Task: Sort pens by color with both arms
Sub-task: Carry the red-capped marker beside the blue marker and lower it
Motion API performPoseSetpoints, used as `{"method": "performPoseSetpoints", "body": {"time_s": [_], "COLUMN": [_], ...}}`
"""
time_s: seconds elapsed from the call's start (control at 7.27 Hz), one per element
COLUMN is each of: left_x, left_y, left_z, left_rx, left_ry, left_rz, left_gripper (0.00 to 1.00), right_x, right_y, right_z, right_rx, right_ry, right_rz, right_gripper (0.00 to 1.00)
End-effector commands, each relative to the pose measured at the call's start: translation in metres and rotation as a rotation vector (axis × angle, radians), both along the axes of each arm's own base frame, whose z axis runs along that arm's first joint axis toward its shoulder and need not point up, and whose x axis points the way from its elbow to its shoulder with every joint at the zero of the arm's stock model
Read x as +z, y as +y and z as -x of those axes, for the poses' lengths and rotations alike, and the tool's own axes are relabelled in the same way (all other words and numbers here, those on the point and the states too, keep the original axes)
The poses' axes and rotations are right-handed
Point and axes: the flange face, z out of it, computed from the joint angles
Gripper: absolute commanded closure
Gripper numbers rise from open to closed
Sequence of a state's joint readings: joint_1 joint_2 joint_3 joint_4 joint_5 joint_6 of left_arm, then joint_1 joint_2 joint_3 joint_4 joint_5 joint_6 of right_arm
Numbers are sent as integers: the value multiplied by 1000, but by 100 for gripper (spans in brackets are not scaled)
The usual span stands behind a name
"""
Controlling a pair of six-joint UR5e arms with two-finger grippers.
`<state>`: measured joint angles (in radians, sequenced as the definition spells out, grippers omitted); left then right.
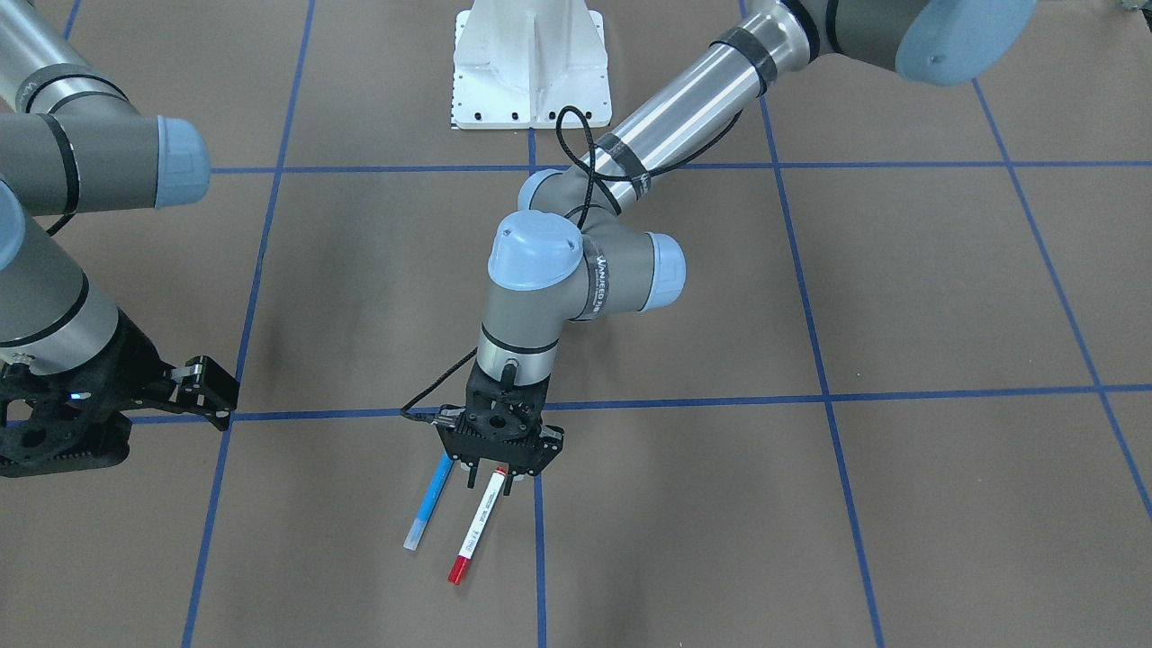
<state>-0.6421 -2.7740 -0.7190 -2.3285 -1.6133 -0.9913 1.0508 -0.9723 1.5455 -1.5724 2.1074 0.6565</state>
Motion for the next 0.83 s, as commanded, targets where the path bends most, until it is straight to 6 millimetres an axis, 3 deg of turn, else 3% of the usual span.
{"method": "performPoseSetpoints", "body": {"time_s": [0.0,0.41,0.69], "left_x": [0,-23,-44], "left_y": [1,8,28], "left_z": [0,9,31], "left_rx": [3,13,51], "left_ry": [-4,35,43], "left_rz": [-5,-30,-14], "left_gripper": [1,2,2], "right_x": [-1,-2,-3], "right_y": [0,0,1], "right_z": [0,0,-1], "right_rx": [0,0,0], "right_ry": [0,-1,-2], "right_rz": [-3,-5,-7], "right_gripper": [0,0,0]}}
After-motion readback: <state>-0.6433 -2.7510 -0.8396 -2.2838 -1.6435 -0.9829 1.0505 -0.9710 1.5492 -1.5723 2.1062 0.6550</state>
